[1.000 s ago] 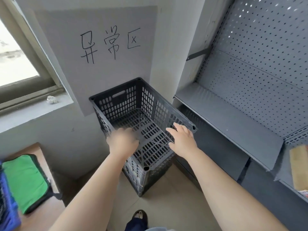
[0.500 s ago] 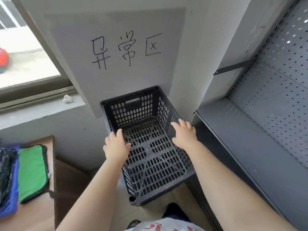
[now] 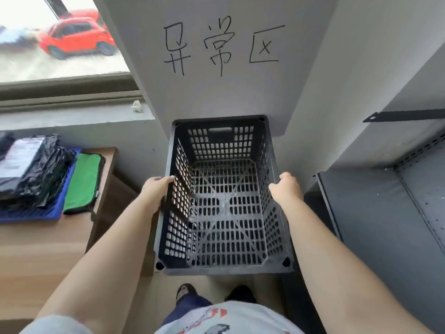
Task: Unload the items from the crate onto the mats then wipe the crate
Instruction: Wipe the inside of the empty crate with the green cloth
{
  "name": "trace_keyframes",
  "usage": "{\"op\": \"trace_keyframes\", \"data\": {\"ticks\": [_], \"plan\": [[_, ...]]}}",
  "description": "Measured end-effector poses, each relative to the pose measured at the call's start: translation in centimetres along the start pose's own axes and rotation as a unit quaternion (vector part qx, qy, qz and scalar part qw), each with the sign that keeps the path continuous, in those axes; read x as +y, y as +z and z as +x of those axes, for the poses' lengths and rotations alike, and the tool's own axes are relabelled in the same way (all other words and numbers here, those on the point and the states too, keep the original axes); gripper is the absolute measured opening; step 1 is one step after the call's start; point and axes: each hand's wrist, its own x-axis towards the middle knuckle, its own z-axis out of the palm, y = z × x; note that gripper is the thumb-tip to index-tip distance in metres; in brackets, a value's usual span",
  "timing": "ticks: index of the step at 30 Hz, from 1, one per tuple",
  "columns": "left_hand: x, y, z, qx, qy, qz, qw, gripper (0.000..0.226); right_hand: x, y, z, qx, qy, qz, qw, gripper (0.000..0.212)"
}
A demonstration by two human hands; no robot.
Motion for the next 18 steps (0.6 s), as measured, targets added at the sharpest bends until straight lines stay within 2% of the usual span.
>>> {"op": "trace_keyframes", "data": {"ticks": [3, 8, 10, 12, 15, 18], "plan": [[0.1, -0.9, 0.2, -0.074, -0.077, -0.115, 0.988, 0.058, 0.5, -0.9, 0.9, -0.043, 0.02, 0.069, 0.996, 0.039], [0.1, -2.1, 0.1, -0.105, -0.113, -0.157, 0.976, 0.057, -0.3, -1.1, 0.6, -0.104, 0.059, 0.124, 0.985, 0.054], [0.3, -2.5, 0.2, -0.112, -0.119, -0.16, 0.974, 0.053, -0.5, -1.2, 0.3, -0.098, 0.041, 0.121, 0.987, 0.047], [0.8, -2.8, -0.2, -0.115, -0.128, -0.147, 0.974, 0.048, -0.8, -1.3, 0.1, -0.069, 0.018, 0.098, 0.993, 0.011], [1.4, -3.3, -1.3, -0.112, -0.132, -0.131, 0.976, 0.047, -0.9, -1.3, -0.2, -0.049, -0.01, 0.085, 0.995, 0.033], [1.1, -4.9, -2.1, -0.104, -0.138, -0.138, 0.975, 0.049, -1.6, -1.5, -1.3, -0.042, -0.025, 0.096, 0.994, 0.02]]}}
